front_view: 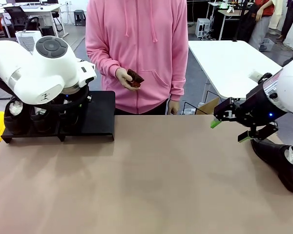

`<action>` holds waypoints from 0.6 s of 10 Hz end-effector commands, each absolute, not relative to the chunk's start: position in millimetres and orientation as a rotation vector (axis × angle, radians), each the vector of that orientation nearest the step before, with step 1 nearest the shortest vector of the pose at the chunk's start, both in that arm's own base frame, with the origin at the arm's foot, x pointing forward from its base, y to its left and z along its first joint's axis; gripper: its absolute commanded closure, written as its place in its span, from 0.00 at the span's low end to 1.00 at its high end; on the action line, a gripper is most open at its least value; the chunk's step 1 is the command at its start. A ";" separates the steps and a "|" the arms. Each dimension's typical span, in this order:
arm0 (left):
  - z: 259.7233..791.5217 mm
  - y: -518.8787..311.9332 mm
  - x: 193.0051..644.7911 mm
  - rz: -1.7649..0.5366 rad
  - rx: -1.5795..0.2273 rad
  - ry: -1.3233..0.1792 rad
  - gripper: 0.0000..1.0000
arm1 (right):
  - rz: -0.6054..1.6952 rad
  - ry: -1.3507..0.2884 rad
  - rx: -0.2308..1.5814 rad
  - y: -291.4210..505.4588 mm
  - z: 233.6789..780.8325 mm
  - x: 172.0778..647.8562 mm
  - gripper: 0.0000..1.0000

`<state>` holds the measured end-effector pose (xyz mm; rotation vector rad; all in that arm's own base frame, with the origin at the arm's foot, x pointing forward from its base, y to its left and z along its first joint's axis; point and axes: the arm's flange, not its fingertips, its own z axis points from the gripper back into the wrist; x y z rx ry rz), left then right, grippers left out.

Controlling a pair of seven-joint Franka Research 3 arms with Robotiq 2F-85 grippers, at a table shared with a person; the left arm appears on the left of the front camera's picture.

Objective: Organize the shoes by placing them on the stand.
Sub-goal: Place the Shoe from the middle of the table onto the Shoes Stand.

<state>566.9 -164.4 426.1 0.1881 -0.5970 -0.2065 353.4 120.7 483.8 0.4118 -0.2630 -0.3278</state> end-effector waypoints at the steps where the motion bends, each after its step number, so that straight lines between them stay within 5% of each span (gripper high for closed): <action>1: 422.5 -167.5 565.8 -0.188 0.206 -0.608 1.00 | -0.320 -0.262 0.417 120.7 483.6 354.4 0.00; 3: 422.8 -167.9 563.1 -0.175 0.206 -0.603 1.00 | -0.320 -0.262 0.417 120.7 483.6 354.4 0.00; 4: 424.7 -167.5 562.5 -0.158 0.203 -0.607 0.89 | -0.320 -0.262 0.417 120.7 483.6 354.4 0.00; 6: 429.8 -166.5 560.8 -0.122 0.180 -0.632 0.52 | -0.320 -0.262 0.417 120.7 483.6 354.4 0.00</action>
